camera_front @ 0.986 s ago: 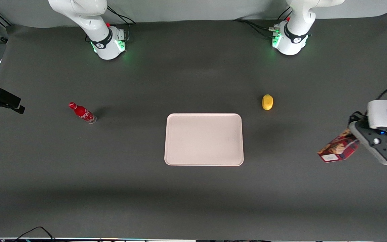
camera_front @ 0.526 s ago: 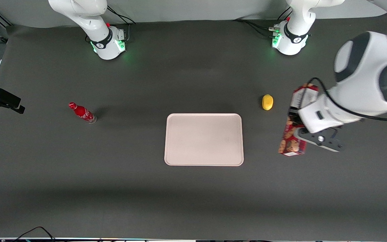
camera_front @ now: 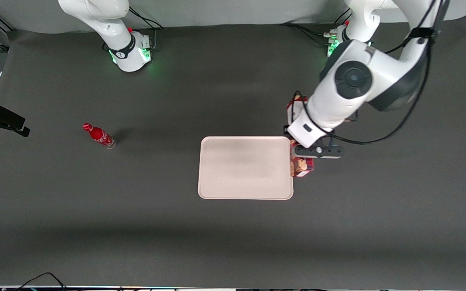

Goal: Place red cookie box on tray
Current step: 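Carry the upright cookie box with the left gripper over the tray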

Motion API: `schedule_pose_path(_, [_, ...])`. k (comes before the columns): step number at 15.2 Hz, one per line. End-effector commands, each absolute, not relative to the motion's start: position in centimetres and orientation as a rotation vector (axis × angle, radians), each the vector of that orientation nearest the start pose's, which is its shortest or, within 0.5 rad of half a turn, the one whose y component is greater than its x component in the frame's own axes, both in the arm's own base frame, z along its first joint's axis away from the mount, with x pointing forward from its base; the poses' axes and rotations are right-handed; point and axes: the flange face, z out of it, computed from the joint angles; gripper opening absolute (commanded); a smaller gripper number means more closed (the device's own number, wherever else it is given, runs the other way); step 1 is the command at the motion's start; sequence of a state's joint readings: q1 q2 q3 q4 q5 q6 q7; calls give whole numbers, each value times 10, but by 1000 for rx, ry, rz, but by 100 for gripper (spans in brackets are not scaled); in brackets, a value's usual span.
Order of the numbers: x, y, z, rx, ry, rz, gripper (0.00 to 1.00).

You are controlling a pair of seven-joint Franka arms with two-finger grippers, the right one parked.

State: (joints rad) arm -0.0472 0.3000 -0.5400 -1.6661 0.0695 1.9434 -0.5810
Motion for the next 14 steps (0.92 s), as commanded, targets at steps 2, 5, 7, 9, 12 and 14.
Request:
schedule_pose_path(2, [525,-343,410,-3221,-47,-88,0])
schedule_pose_path(5, [523,-357,382,-3189,-82,-124,0])
schedule_pose_path(7, [528,-360,355,-3173,-69,-142,0])
schedule_pose_path(9, [532,-366,333,-3200,-77,-147,0])
schedule_pose_path(12, [537,-366,305,-3168,2,-160,0])
schedule_pose_path(14, [544,-366,290,-3151,38,-164,0])
